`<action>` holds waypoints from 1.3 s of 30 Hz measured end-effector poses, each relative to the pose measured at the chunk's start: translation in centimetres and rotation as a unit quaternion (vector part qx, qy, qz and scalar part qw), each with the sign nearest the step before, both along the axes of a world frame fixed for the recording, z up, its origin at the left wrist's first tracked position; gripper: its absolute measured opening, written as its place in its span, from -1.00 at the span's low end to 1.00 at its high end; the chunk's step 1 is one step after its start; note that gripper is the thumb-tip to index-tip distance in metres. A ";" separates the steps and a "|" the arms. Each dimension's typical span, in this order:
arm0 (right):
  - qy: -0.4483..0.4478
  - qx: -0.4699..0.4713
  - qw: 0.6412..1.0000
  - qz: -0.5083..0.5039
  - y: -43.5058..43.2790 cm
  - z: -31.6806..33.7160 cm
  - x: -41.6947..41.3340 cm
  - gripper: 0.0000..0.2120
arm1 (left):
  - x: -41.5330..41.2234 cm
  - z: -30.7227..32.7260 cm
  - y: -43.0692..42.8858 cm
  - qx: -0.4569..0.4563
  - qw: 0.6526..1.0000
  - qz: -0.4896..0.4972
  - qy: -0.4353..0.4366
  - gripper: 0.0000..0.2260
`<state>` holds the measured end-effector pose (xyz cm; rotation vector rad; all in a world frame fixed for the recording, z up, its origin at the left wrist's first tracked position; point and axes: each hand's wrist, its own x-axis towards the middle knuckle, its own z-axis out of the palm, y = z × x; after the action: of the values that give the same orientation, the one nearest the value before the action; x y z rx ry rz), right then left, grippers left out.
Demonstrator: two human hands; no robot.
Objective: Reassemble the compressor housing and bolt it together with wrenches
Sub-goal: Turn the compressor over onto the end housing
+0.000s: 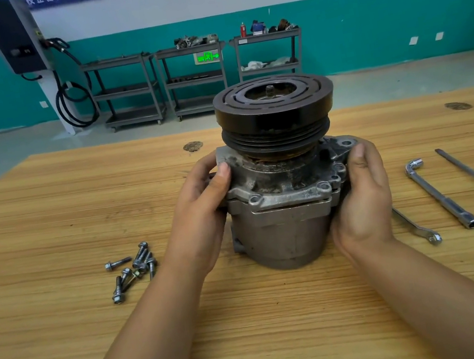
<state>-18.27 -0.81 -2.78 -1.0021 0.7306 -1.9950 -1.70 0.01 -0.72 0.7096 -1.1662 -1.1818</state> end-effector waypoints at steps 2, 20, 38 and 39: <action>-0.005 0.001 1.000 -0.001 0.1 0.1 0.1 -0.79 | -0.2 -0.1 0.1 -0.019 1.000 0.011 -0.005 -0.70; -0.035 0.033 0.999 -0.016 0.2 0.4 0.4 -0.73 | -0.2 0.4 -0.1 -0.058 0.996 0.052 -0.035 -0.75; -0.019 0.002 0.999 -0.028 0.1 0.0 0.5 -0.78 | -0.3 0.3 0.0 -0.042 0.997 0.052 -0.030 -0.71; -0.018 0.000 0.999 -0.028 0.1 -0.1 0.5 -0.79 | -0.3 0.2 0.0 -0.042 0.997 0.052 -0.030 -0.72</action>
<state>-17.75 -0.75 -2.83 -0.9515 0.7465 -2.0568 -1.95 -0.03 -0.49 0.7367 -1.2087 -1.0250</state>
